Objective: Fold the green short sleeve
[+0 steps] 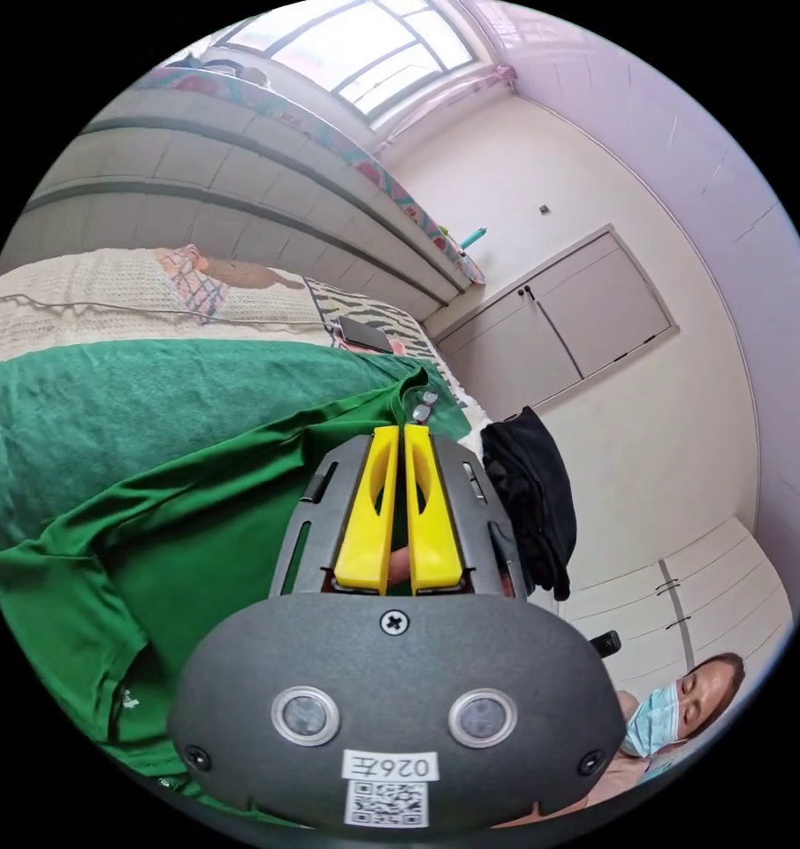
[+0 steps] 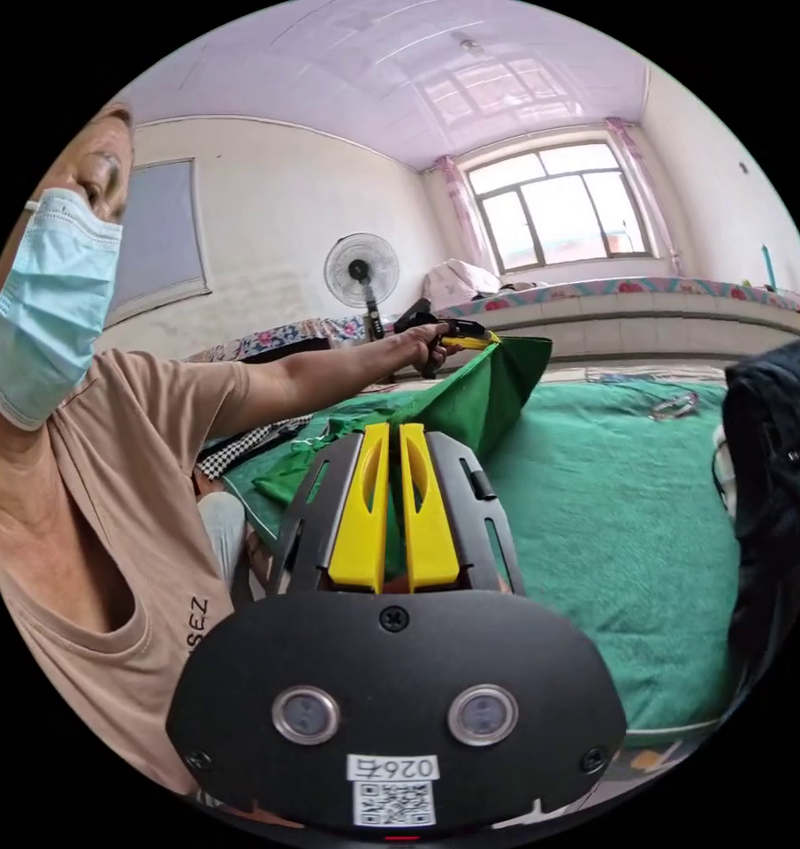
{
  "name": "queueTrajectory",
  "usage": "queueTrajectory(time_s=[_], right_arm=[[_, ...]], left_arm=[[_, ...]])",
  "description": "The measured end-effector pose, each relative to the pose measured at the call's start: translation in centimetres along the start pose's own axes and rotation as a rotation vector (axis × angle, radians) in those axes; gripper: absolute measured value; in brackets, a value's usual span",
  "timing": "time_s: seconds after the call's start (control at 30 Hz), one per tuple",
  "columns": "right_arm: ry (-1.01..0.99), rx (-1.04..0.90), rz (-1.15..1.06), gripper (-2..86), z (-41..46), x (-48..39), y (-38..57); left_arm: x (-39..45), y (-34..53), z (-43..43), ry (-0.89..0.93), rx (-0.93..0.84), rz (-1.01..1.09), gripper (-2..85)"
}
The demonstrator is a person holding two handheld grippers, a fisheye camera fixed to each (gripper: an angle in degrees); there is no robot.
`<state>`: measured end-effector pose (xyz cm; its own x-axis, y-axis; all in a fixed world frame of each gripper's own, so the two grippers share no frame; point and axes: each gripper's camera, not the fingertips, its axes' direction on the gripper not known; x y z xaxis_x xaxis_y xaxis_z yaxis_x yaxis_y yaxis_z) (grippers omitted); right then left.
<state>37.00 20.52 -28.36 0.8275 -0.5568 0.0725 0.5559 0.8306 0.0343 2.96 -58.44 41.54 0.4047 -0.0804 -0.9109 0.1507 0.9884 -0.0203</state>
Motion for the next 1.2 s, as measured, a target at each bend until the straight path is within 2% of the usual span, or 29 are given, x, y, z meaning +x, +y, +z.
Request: queueTrajectory(time_s=[0.27,0.47,0.73,0.83,0.93,1.0,1.1,1.2], right_arm=[[-0.256,-0.213,-0.18,-1.3,15.7,-12.0,-3.9],[-0.377,-0.398,-0.254,-1.3,28.2,-19.7,-4.0],[-0.462,-0.527,-0.254,-1.0,39.5,-25.7,-3.1],[-0.47,-0.544,-0.282,1.8,43.0,-27.9,-2.9],[-0.514,-0.677,-0.389,8.1,47.2,-30.9,-1.8],[-0.546,-0.729,-0.427,10.4,48.4,-31.9,-1.4],[-0.548,-0.693,-0.438,10.2,47.7,-31.3,-2.2],[-0.391,-0.618,-0.427,7.5,46.6,-27.7,-4.2]], left_arm=[[-11.8,6.6,-24.2,-0.027,0.13,-0.058,-0.5],[-20.6,11.4,-35.5,-0.015,0.18,-0.132,-0.3],[-27.8,14.7,-43.4,0.032,0.205,-0.166,0.7],[-29.4,16.6,-46.9,0.012,0.339,-0.199,4.5],[-30.0,18.8,-50.7,0.005,0.452,-0.231,8.4],[-29.0,19.3,-52.4,-0.051,0.434,-0.204,8.3],[-25.9,19.1,-53.2,-0.172,0.298,-0.112,7.8],[-22.6,18.2,-52.1,-0.336,0.194,0.021,9.0]])
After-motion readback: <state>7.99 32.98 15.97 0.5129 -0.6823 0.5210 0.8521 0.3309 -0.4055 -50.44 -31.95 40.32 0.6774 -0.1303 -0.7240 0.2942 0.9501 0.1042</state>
